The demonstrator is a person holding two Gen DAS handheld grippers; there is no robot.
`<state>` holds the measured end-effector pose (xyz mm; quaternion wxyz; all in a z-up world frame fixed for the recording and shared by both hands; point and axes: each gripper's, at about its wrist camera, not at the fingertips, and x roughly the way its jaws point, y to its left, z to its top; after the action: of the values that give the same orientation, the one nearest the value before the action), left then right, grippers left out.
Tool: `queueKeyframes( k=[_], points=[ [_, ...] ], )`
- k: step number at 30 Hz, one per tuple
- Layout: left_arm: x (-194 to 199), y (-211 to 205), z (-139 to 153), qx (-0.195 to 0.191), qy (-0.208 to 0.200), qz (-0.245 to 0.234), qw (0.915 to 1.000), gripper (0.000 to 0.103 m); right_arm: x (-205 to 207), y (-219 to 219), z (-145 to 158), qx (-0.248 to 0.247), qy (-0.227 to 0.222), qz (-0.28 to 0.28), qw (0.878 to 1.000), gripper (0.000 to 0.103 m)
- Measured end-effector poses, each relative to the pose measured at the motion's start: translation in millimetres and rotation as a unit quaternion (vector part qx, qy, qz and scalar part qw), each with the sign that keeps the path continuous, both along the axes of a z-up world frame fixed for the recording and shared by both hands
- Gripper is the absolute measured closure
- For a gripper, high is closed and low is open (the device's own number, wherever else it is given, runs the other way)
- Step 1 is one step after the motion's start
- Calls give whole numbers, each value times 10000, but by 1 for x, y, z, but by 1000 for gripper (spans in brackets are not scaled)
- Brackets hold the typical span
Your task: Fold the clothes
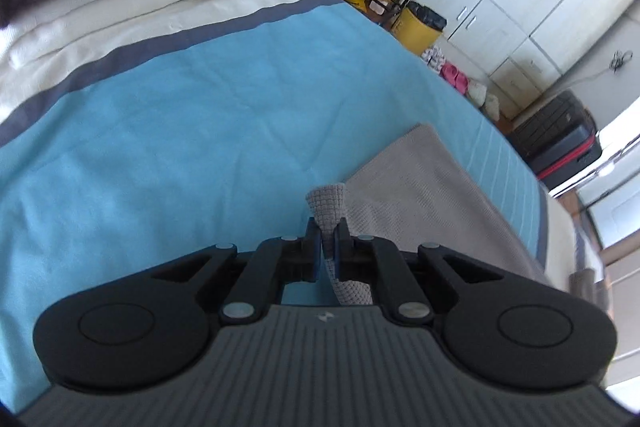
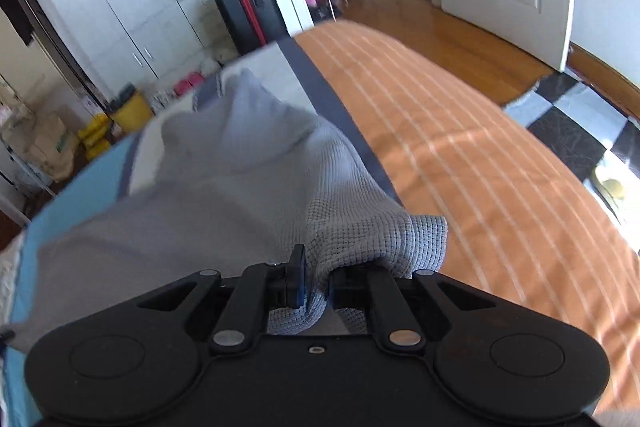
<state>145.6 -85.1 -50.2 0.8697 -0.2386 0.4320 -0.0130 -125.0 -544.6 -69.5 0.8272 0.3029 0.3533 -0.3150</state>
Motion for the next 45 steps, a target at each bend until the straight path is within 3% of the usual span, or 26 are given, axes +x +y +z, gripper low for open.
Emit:
queueKeyframes(
  k=[6, 9, 11, 12, 14, 16, 17, 20, 22, 24, 27, 31, 34, 36, 39, 42, 45],
  points=[
    [2, 12, -10, -432, 234, 74, 9988, 97, 3, 0, -19, 141, 427, -97, 9989, 92],
    [-1, 22, -11, -740, 180, 109, 9970, 97, -6, 8, -4, -80, 223, -110, 9997, 92],
    [-3, 23, -6, -711, 94, 34, 9974, 97, -12, 15, 6, -247, 208, -74, 9995, 92],
    [-3, 22, -4, -658, 79, -1, 9978, 97, -13, 18, 7, -298, 349, -49, 9989, 90],
    [-3, 21, -4, -565, 134, -48, 9983, 96, -1, 24, -9, -318, 1152, 289, 9924, 84],
    [2, 18, -16, -499, 515, -163, 9973, 88, 12, 27, -29, -232, 1775, 524, 9825, 78],
    [6, 18, -23, -466, 725, -260, 9959, 79, 11, 26, -29, -208, 1766, 452, 9830, 76],
    [7, 23, -27, -426, 876, -133, 9952, 77, 0, 16, -14, -18, 1405, 145, 9900, 56],
    [6, 27, -19, -259, 691, -28, 9973, 72, -12, 6, -3, 336, 1025, -62, 9941, 54],
    [4, 26, -6, 125, 404, 79, 9991, 63, -24, -2, 9, 373, 693, -174, 9967, 54],
    [2, 14, 11, 576, 6, -86, 9983, 61, -31, -17, 26, 382, 312, -214, 9986, 50],
    [-1, -16, 19, 279, -266, -832, 9958, 60, -20, -21, 57, -213, 577, 88, 9981, 47],
    [-7, -43, 22, 211, -470, -1346, 9896, 60, -18, -23, 71, -403, 517, 196, 9977, 34],
    [-11, -64, 23, 235, -566, -1731, 9830, 54, -14, -35, 66, -122, 570, 216, 9981, 34],
    [-21, -99, 16, 190, -520, -2253, 9727, 52, -22, -43, 45, 837, 476, 20, 9954, 34],
    [-33, -131, 5, -257, -245, -2874, 9572, 52, -45, -29, 20, 2033, -187, 31, 9789, 35],
    [-45, -161, -9, -1157, 92, -3389, 9336, 52, -45, -17, -1, 2502, -226, -67, 9679, 35]
  ],
)
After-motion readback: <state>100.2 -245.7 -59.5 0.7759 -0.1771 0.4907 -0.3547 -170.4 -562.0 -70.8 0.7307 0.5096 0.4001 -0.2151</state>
